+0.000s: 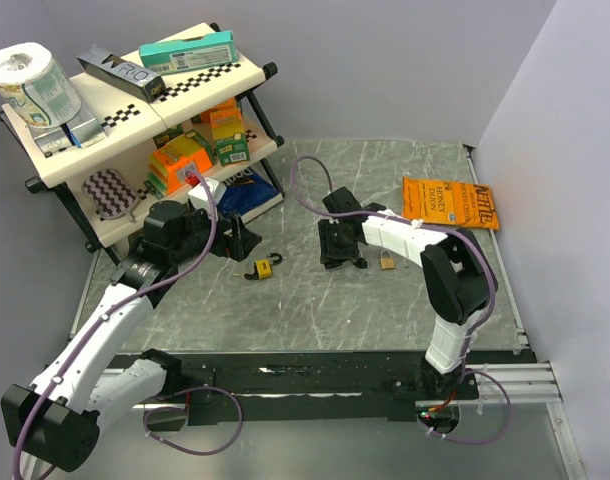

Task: Lock with the key
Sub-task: Place the lock at the center of the board.

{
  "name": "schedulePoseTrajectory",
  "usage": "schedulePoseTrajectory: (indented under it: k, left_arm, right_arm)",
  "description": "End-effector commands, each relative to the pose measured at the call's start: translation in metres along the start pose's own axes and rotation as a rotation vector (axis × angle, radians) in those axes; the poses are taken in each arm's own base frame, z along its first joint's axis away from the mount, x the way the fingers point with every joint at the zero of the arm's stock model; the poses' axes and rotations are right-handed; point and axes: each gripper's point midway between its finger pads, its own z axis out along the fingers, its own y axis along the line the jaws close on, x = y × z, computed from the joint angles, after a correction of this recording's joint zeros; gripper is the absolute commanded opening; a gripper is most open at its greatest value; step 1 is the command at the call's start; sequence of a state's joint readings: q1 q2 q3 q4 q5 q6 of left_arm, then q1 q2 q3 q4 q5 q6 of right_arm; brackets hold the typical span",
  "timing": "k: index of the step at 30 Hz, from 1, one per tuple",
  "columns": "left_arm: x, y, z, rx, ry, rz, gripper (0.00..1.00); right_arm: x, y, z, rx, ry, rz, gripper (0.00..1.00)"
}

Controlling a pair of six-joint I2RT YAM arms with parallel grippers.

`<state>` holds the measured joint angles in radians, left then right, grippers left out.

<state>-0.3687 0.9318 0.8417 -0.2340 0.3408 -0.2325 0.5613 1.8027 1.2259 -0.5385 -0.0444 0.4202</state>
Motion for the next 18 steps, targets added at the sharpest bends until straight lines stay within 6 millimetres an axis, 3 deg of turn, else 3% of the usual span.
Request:
schedulePoseTrajectory:
  k: [1,8,11,14,17,18]
  left_arm:
    - [-0.014,-0.011,-0.003,0.04,-0.027,-0.03,0.96]
    - [-0.01,-0.008,-0.008,0.029,-0.03,-0.031,0.96]
    - [-0.006,-0.006,-0.007,0.026,-0.023,-0.034,0.96]
    - [-0.001,-0.004,-0.008,0.019,-0.008,-0.023,0.96]
    - [0.006,-0.005,-0.006,0.031,0.022,-0.032,0.96]
    - [0.012,-0.006,-0.006,0.039,0.053,-0.044,0.96]
  right_arm:
    - [-0.017,0.005,0.003,0.018,-0.032,0.043,0.01]
    - [-0.009,-0.004,0.013,0.072,-0.006,0.076,0.1]
    - [-0.007,-0.009,0.016,0.097,-0.001,0.088,0.3]
    - [-0.008,-0.009,0.016,0.1,-0.002,0.091,0.36]
    - [-0.007,-0.009,0.017,0.103,0.007,0.098,0.54]
    - [-0.007,-0.008,0.015,0.098,0.005,0.097,0.66]
